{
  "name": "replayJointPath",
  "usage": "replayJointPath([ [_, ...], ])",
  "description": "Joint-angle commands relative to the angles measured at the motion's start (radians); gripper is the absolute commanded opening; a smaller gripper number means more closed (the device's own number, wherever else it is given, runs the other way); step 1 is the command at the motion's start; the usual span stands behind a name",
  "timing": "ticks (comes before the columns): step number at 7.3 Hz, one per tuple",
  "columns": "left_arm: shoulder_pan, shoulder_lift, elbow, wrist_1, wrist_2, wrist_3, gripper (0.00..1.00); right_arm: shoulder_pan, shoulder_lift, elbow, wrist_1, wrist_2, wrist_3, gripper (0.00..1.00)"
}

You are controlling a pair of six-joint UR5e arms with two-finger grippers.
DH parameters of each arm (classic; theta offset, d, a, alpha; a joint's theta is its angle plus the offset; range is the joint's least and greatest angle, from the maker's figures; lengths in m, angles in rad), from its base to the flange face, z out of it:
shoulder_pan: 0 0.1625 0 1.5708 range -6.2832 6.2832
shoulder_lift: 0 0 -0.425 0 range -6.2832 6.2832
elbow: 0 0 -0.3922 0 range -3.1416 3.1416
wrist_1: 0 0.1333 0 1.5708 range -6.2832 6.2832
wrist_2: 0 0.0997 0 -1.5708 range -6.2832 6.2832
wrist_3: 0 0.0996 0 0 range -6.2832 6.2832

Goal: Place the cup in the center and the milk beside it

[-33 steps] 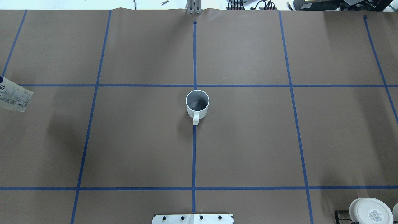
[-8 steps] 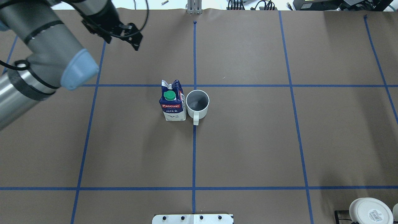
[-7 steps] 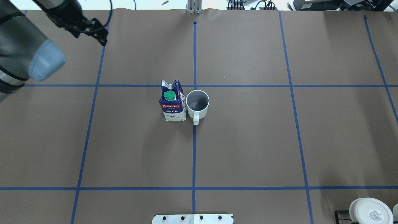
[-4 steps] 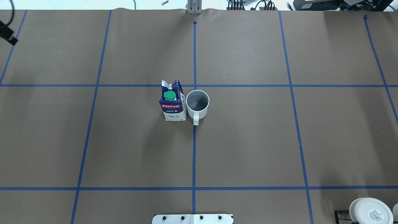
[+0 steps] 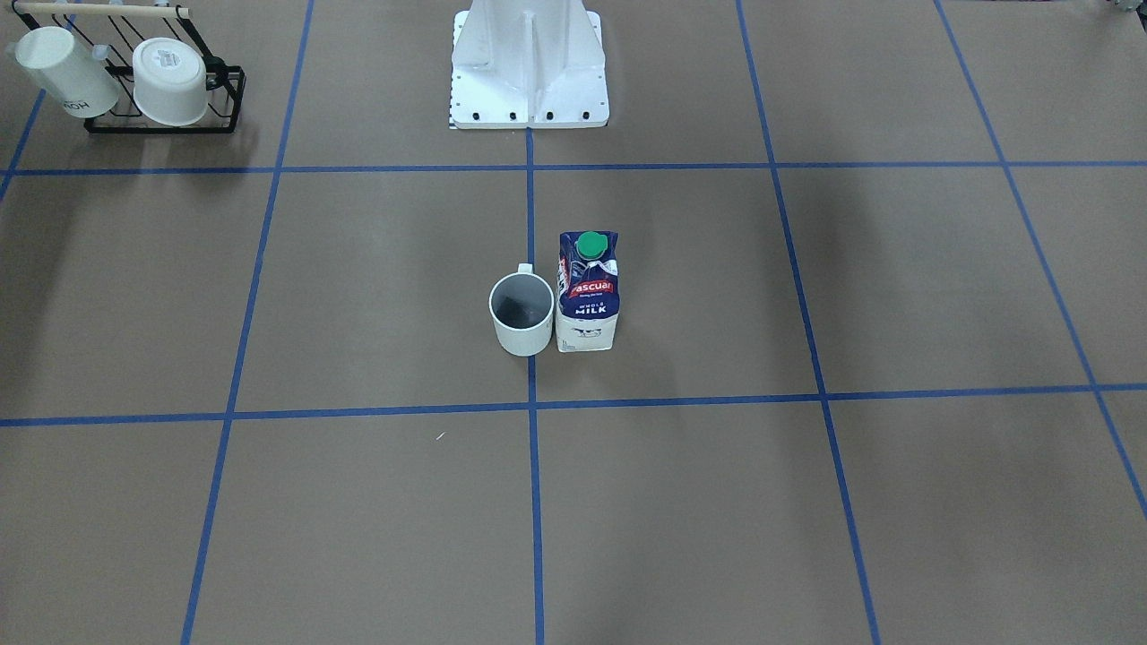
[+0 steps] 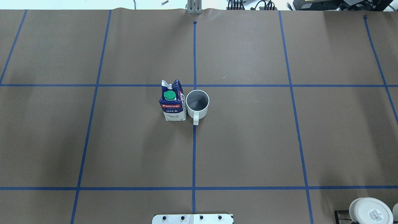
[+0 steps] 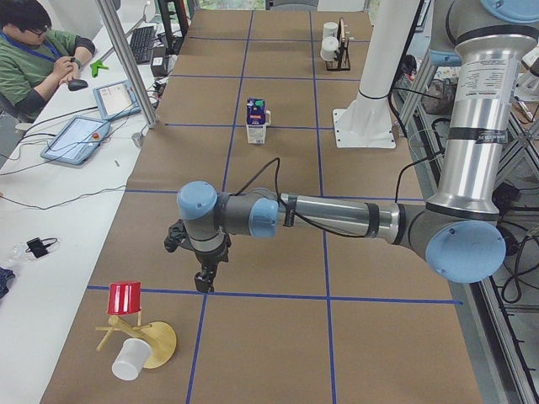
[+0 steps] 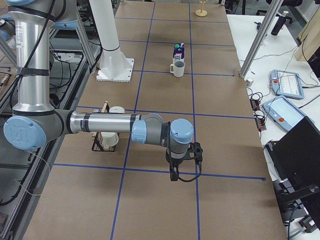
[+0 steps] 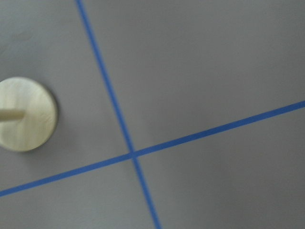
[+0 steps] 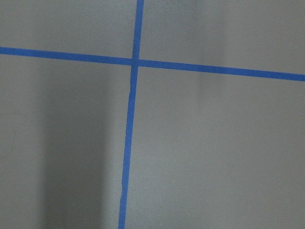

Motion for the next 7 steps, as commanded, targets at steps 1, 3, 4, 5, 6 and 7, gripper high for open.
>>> replayJointPath([
  [1, -0.038, 0.052, -0.026, -0.035, -0.054, 0.003, 0.99, 0.001, 0.000, 0.000, 0.000, 0.000, 0.000, 1.00],
  [3, -0.040, 0.050, -0.086, -0.038, -0.068, 0.012, 0.99, 0.001, 0.000, 0.003, 0.001, 0.000, 0.002, 1.00],
  [4, -0.040, 0.051, -0.091, -0.038, -0.068, 0.012, 0.99, -0.001, 0.000, 0.004, 0.001, 0.000, 0.002, 1.00],
  [5, -0.038, 0.049, -0.084, -0.038, -0.063, 0.004, 0.99, -0.001, 0.000, 0.004, 0.000, 0.000, 0.002, 1.00],
  [6, -0.038, 0.050, -0.086, -0.038, -0.062, 0.003, 0.99, -0.001, 0.000, 0.004, 0.001, 0.000, 0.000, 1.00],
  [7, -0.038, 0.052, -0.083, -0.038, -0.059, 0.004, 0.99, -0.001, 0.000, 0.004, 0.001, 0.000, 0.000, 1.00],
])
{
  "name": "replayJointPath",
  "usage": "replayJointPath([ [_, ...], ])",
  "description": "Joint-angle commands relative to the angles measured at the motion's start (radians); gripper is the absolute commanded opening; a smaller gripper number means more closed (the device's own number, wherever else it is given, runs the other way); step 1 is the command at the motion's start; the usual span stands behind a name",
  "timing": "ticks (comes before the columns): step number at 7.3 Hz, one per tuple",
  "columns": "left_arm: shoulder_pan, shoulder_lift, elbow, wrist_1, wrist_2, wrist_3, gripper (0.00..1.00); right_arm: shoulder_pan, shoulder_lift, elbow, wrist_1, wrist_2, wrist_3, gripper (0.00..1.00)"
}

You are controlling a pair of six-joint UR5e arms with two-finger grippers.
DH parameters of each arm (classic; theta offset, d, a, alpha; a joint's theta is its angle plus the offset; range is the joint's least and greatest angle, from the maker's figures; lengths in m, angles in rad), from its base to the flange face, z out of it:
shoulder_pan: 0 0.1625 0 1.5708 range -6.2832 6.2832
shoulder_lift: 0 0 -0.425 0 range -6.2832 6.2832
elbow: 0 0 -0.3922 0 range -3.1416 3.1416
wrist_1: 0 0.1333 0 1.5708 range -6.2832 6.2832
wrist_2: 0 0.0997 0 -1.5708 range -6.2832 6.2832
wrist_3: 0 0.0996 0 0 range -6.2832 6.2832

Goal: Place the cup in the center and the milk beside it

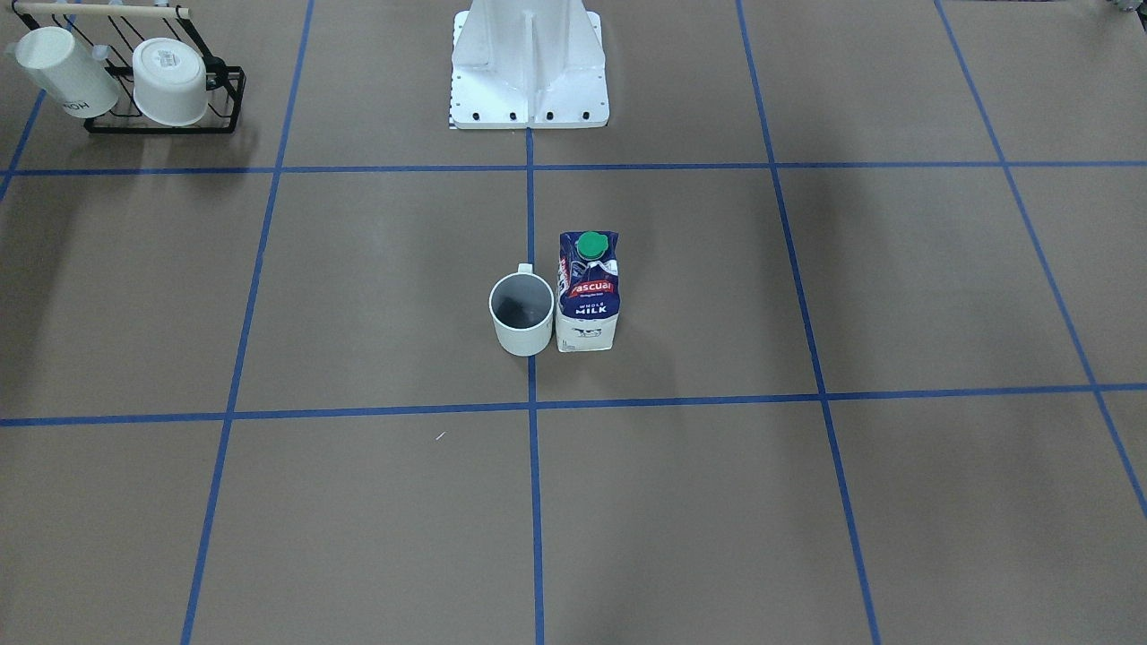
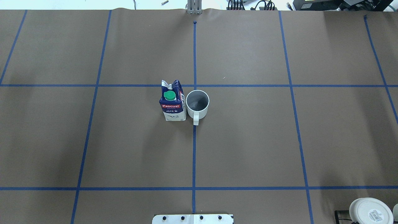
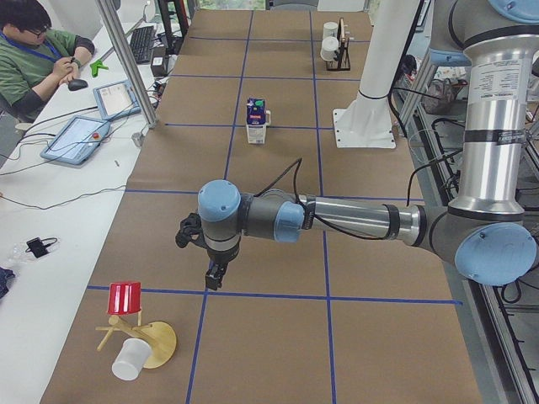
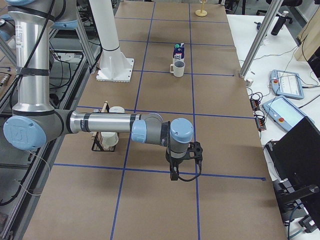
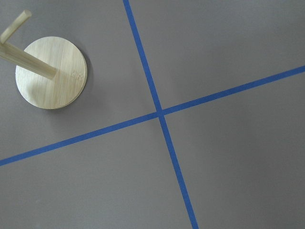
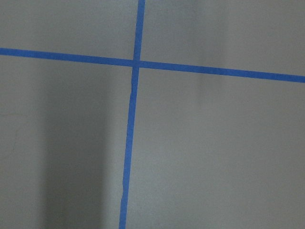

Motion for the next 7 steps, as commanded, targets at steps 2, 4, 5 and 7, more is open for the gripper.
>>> replayJointPath([
  [2, 0.000, 0.012, 0.003, 0.000, 0.006, 0.000, 0.99, 0.001, 0.000, 0.008, 0.000, 0.000, 0.001, 1.00],
  [4, -0.001, 0.015, -0.002, 0.000, 0.006, 0.000, 0.99, 0.001, 0.000, 0.008, 0.000, -0.002, -0.002, 1.00],
  [5, -0.003, 0.017, -0.002, 0.000, 0.006, 0.000, 0.99, 0.000, 0.002, 0.008, 0.000, -0.002, -0.001, 1.00],
  [7, -0.001, 0.035, -0.003, 0.000, 0.006, 0.000, 0.99, 0.000, 0.002, 0.008, 0.000, -0.002, -0.001, 1.00],
])
